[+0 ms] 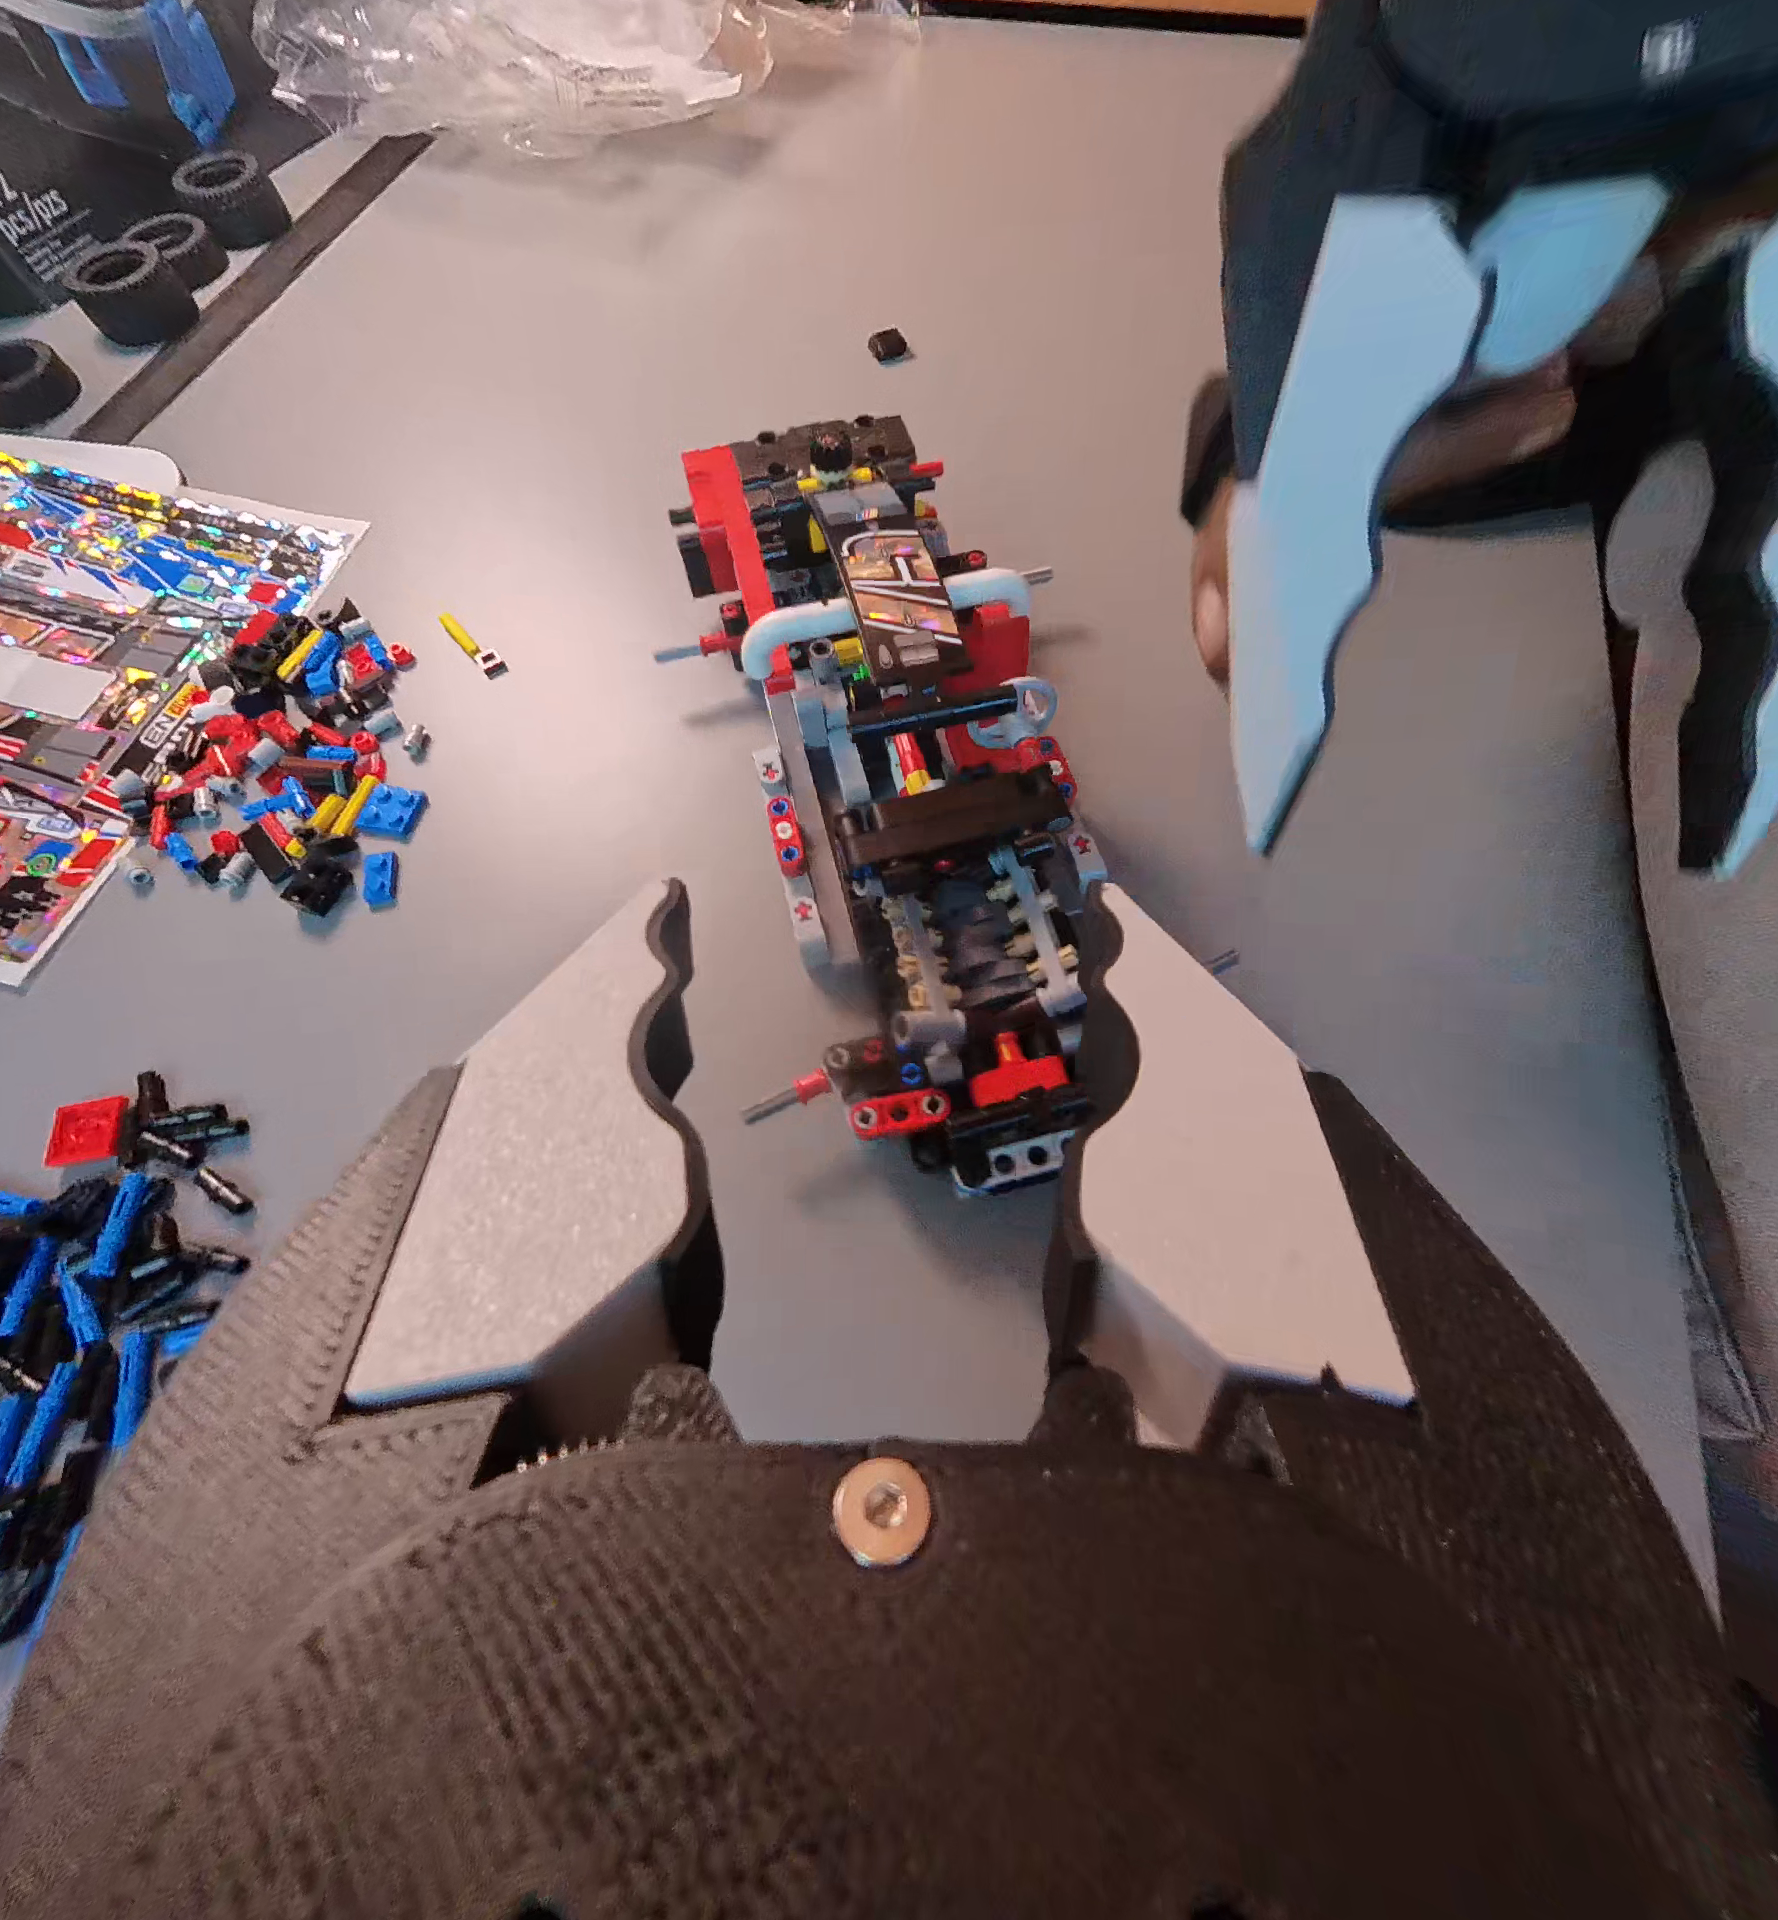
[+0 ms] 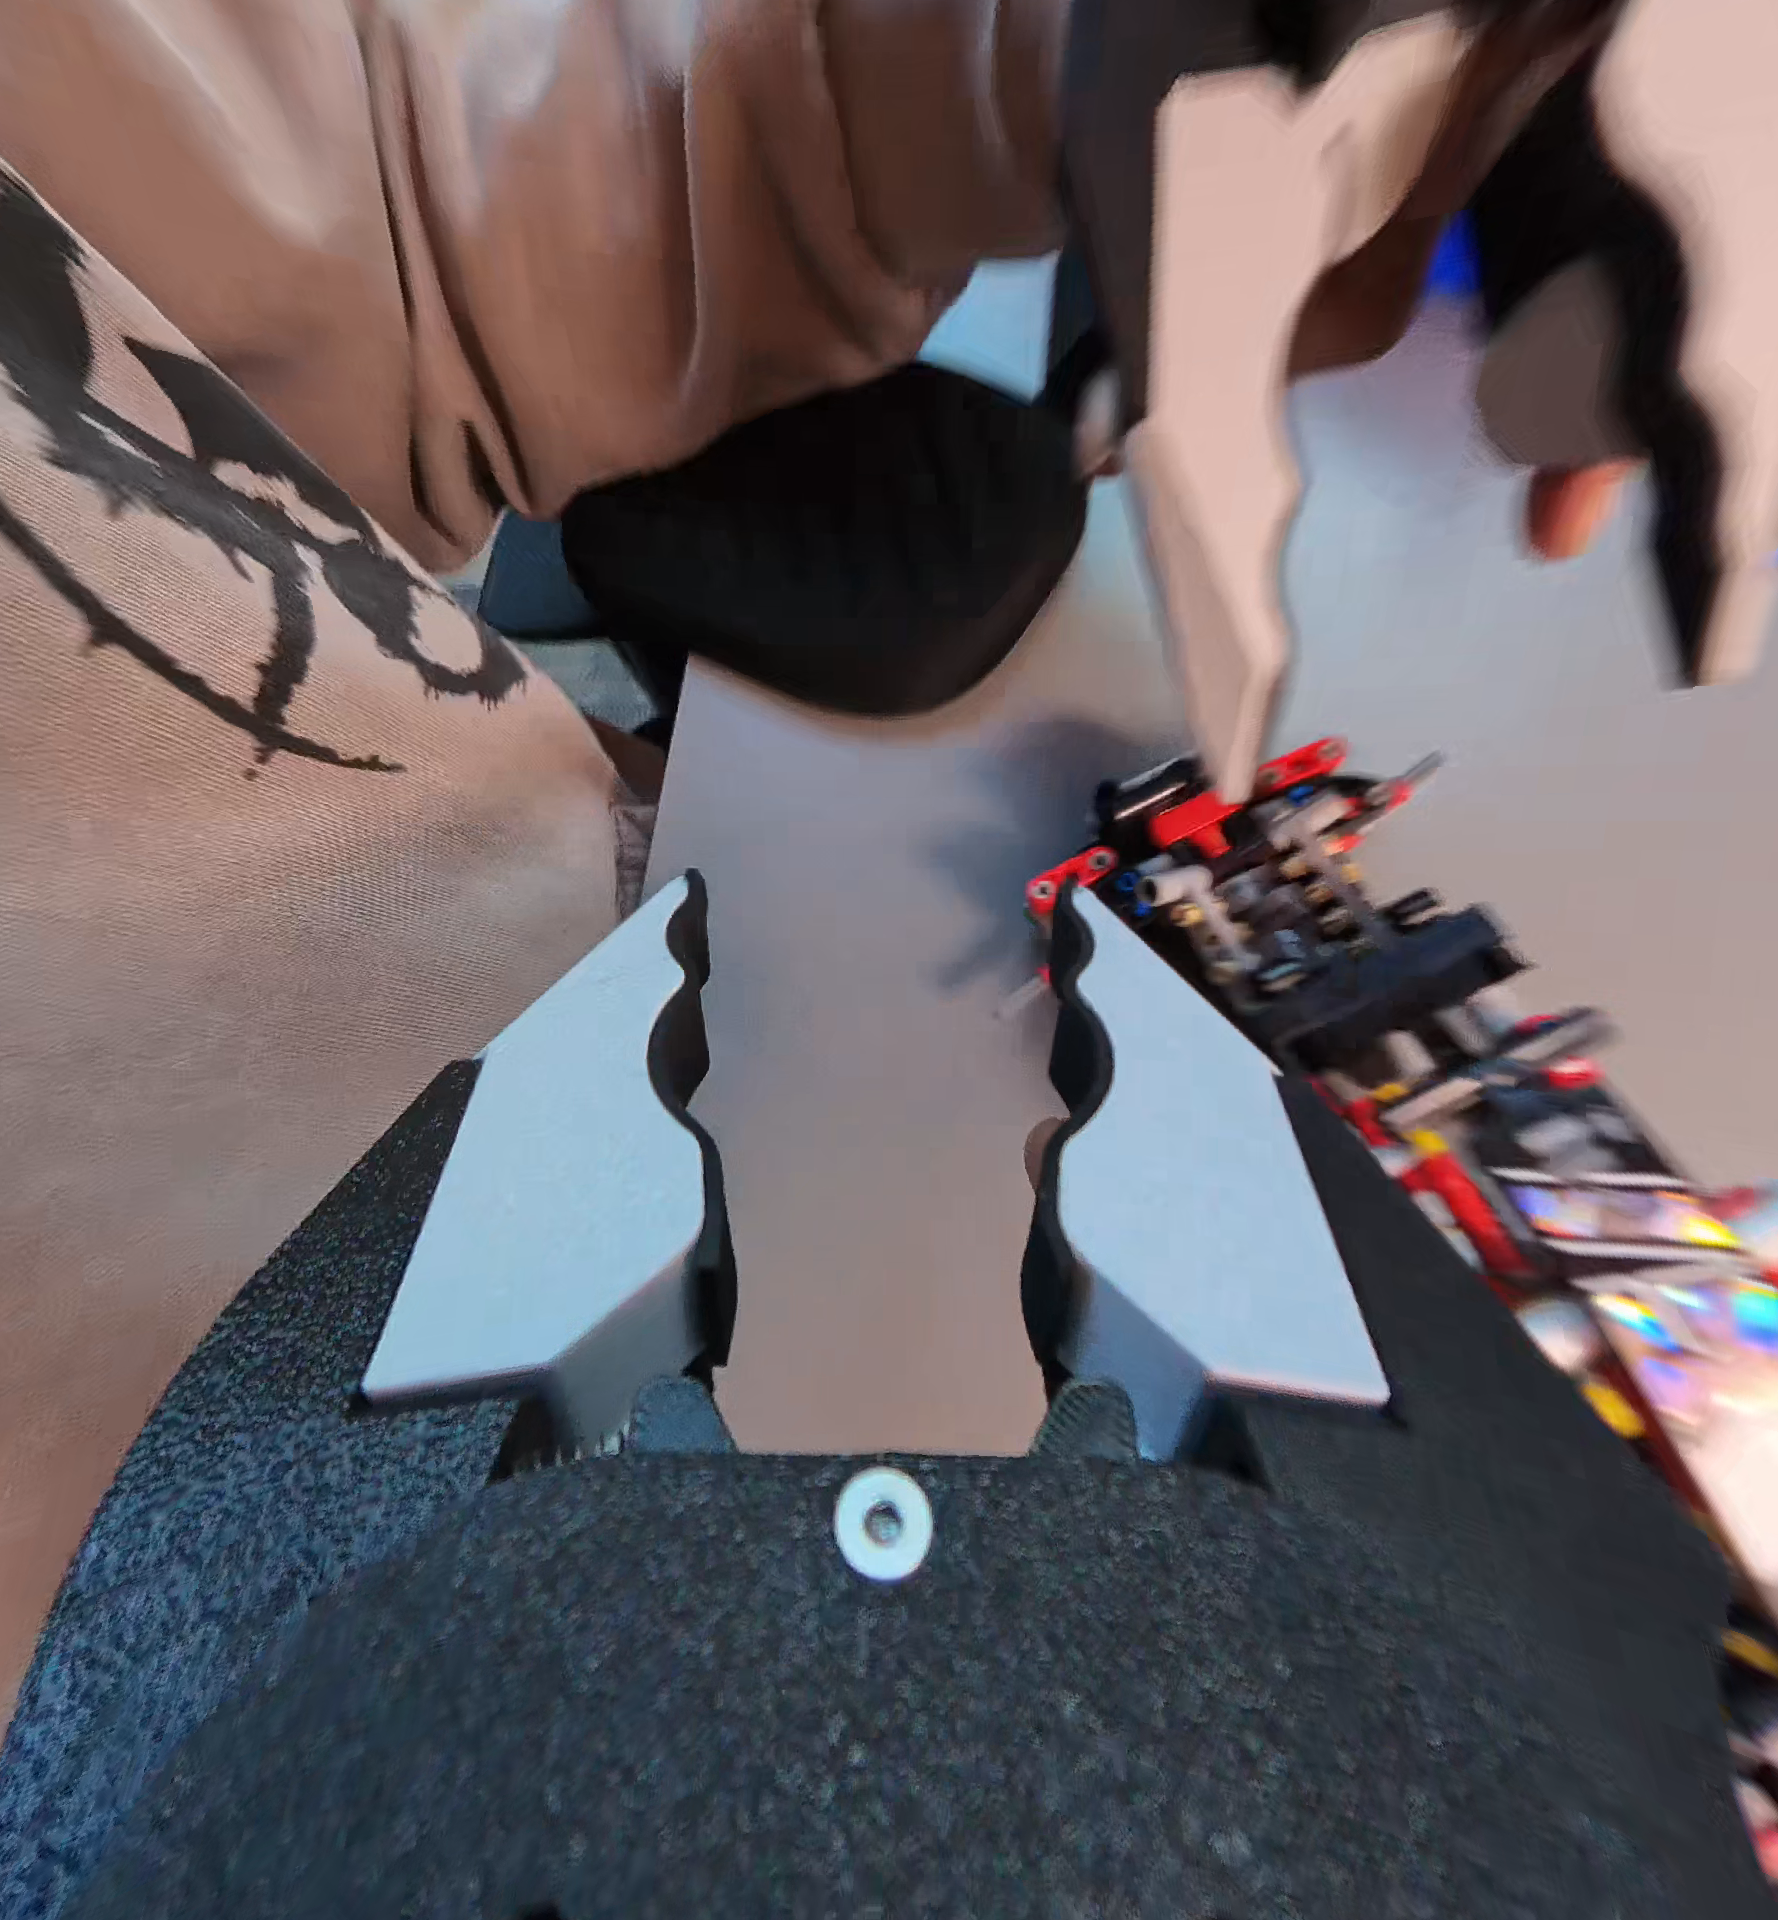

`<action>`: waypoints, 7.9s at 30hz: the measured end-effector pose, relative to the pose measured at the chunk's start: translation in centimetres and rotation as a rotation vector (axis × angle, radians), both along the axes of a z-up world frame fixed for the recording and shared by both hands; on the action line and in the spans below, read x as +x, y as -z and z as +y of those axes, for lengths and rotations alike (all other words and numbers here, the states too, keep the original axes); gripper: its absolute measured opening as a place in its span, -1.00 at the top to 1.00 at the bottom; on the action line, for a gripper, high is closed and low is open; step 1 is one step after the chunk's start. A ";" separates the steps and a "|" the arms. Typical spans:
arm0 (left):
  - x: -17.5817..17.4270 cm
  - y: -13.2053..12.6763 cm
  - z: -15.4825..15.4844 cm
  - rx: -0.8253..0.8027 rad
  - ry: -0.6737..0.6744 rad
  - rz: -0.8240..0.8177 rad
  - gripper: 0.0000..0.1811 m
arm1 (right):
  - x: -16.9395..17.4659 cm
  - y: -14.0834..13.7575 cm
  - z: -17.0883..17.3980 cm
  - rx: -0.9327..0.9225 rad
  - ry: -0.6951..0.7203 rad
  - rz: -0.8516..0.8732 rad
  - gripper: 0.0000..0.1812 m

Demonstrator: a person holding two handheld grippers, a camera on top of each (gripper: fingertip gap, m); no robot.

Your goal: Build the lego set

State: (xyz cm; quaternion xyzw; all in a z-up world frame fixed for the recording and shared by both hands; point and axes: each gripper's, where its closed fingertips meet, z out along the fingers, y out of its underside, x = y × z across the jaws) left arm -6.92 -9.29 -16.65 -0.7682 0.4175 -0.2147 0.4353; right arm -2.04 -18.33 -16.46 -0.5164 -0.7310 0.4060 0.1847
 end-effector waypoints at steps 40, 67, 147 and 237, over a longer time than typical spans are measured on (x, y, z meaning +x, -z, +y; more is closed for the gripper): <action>1.3 4.2 6.6 0.094 -0.029 0.210 0.48 | 17.1 3.0 21.3 0.384 0.548 -0.086 0.42; 5.2 -5.3 4.7 0.158 -0.057 -0.472 0.64 | 8.1 -5.1 16.6 -0.025 0.501 0.368 0.95; 10.8 -4.6 0.9 0.217 0.258 -0.373 0.90 | 5.6 -4.1 9.8 -0.127 0.121 0.478 0.94; 12.7 3.3 11.1 -0.161 0.017 0.389 0.94 | 6.6 3.3 25.0 -0.004 0.003 -0.054 -0.29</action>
